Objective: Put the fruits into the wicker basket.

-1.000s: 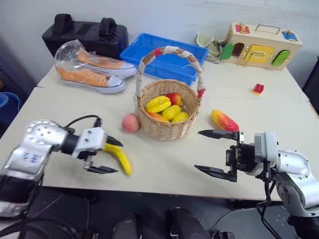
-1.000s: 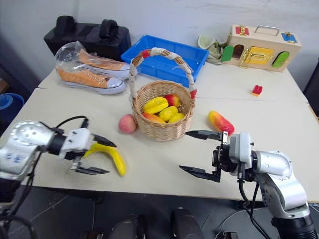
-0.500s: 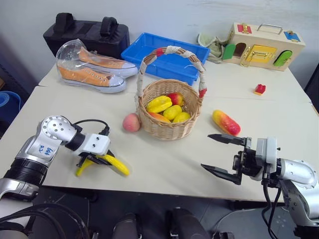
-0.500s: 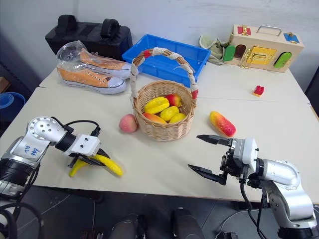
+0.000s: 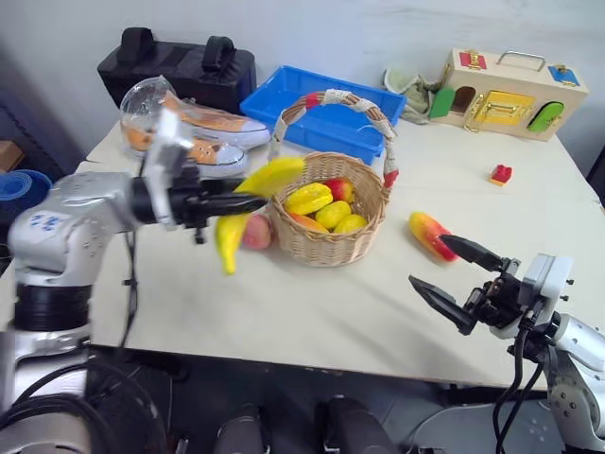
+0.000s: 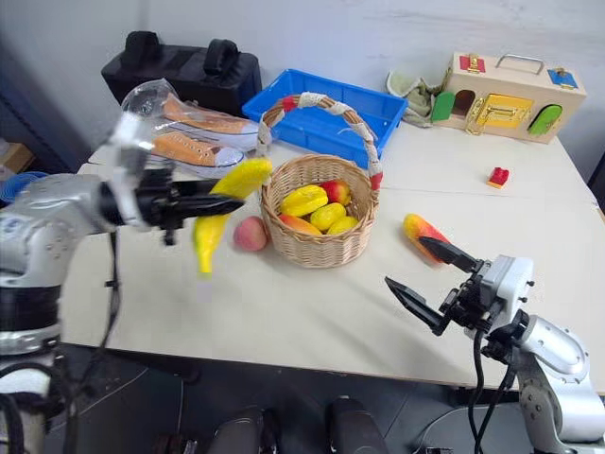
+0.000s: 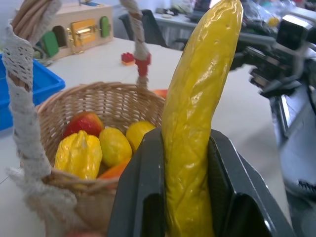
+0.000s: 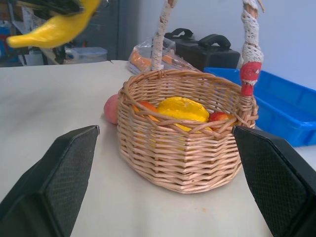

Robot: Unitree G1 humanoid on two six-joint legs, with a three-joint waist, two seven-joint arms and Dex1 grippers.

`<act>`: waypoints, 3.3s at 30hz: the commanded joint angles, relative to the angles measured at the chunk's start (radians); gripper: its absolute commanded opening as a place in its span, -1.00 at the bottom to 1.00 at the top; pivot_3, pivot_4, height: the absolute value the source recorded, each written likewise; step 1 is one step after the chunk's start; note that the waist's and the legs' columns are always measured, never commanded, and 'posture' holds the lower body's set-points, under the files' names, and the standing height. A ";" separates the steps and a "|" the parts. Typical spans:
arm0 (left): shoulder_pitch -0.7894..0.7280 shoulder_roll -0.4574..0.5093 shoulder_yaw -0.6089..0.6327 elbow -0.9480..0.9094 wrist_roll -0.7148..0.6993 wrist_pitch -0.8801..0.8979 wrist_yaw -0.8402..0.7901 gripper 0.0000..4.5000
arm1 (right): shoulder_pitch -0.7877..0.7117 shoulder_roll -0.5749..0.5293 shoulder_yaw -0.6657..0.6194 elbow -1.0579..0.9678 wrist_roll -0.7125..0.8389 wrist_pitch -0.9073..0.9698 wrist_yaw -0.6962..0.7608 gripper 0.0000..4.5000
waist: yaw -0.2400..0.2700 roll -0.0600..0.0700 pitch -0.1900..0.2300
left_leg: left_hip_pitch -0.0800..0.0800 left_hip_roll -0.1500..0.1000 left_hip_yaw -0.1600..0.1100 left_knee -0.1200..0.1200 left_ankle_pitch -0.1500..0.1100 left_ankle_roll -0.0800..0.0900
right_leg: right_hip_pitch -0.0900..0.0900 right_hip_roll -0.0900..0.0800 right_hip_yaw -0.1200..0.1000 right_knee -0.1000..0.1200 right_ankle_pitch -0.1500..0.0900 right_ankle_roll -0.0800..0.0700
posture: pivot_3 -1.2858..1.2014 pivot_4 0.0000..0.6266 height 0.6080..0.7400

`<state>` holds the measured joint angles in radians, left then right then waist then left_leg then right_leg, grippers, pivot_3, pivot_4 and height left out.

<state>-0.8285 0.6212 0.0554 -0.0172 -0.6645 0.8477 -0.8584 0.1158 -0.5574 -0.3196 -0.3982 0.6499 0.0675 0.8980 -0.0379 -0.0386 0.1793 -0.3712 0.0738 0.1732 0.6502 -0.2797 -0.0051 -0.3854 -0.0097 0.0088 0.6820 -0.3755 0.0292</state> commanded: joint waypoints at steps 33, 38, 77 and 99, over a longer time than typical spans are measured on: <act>-0.158 -0.192 -0.202 -0.029 0.326 -0.005 0.219 0.71 | 0.015 0.076 0.074 -0.103 -0.026 -0.029 -0.090 1.00 | 0.005 -0.001 0.001 | 0.001 -0.001 -0.001 -0.002 0.003 -0.007 | -0.007 0.002 0.005 0.007 -0.002 -0.002 | 0.03 -0.52 1.00; -0.008 -0.063 -0.032 -0.210 0.164 0.026 0.078 0.71 | -0.026 0.064 0.088 -0.073 -0.022 -0.027 -0.061 1.00 | -0.002 0.000 0.001 | 0.001 -0.001 -0.001 -0.002 0.003 -0.007 | -0.007 0.002 0.005 0.008 -0.002 -0.002 | 0.03 -0.52 1.00; 0.043 -0.092 -0.022 0.755 0.424 -0.756 -0.227 0.91 | -0.109 -0.014 0.135 -0.004 -0.116 -0.067 0.034 1.00 | 0.005 -0.002 0.001 | -0.006 -0.001 -0.006 -0.002 -0.003 -0.003 | -0.007 -0.001 -0.003 -0.001 -0.002 -0.001 | 0.03 -0.52 1.00; 0.113 0.040 0.096 0.165 0.152 -0.490 -0.354 -0.01 | 0.023 0.010 0.110 -0.019 -0.105 -0.132 0.006 1.00 | 0.007 -0.002 0.001 | -0.001 -0.003 -0.010 -0.001 0.002 -0.005 | -0.002 -0.002 -0.002 0.006 -0.003 -0.002 | 0.03 -0.52 1.00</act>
<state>-0.6905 0.6931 0.1806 0.2134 -0.4970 0.3218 -1.2751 0.1384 -0.5477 -0.1800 -0.3763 0.5299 -0.0492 0.9133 -0.0311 -0.0404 0.1802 -0.3707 0.0707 0.1625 0.6489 -0.2788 -0.0091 -0.3848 -0.0116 0.0072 0.6863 -0.3784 0.0276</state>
